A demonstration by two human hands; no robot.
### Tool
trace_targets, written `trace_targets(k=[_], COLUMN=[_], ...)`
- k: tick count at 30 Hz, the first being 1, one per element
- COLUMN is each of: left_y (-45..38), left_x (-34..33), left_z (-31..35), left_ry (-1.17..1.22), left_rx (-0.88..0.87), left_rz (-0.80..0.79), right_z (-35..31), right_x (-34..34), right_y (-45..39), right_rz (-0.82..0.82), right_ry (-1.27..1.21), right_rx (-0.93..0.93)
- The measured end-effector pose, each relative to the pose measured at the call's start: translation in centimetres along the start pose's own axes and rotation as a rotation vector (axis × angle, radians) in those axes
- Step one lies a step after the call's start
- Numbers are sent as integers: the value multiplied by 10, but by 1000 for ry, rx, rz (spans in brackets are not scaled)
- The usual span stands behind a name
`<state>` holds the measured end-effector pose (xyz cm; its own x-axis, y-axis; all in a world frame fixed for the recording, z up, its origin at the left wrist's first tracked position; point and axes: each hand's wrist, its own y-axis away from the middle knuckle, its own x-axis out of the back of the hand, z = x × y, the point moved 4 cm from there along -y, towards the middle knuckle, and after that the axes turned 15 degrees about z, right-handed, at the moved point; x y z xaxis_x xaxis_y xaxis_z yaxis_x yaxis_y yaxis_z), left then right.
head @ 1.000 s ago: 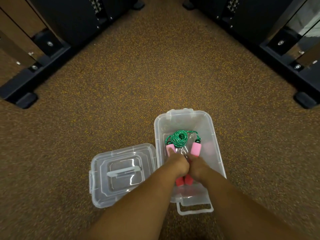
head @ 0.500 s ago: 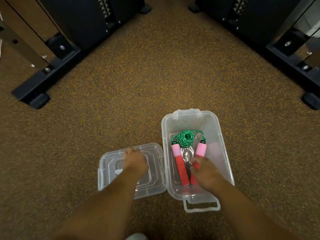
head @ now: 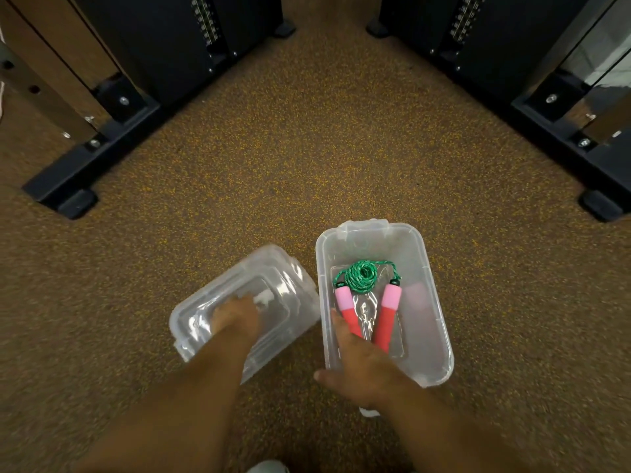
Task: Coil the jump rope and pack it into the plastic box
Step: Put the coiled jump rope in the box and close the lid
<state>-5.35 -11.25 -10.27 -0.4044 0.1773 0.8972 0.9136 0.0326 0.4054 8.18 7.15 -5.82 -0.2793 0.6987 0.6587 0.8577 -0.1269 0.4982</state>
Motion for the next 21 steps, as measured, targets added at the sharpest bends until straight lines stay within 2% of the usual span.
trace_targets(k=[3, 7, 10, 13, 15, 17, 19, 21], left_y=[1, 8, 26, 52, 70, 81, 86, 85], left_x=[40, 102, 137, 141, 135, 127, 119, 110], left_z=[-17, -25, 9, 63, 96, 121, 140, 153], left_ry=[229, 523, 551, 551, 555, 574, 627, 709], left_rx=[150, 312, 224, 132, 90, 51, 30, 28], left_rz=[99, 279, 295, 168, 96, 42, -12, -56], right_z=[-3, -1, -2, -4, 8, 28, 48, 62], right_x=[-2, 13, 35, 60, 72, 82, 90, 91], right_y=[5, 8, 12, 19, 25, 33, 39, 41], right_rz=[22, 191, 382, 576, 710, 786, 761, 681], right_ry=[33, -198, -472, -641, -488, -133, 14, 5], right_rx=[0, -33, -160, -173, -186, -287, -379, -429])
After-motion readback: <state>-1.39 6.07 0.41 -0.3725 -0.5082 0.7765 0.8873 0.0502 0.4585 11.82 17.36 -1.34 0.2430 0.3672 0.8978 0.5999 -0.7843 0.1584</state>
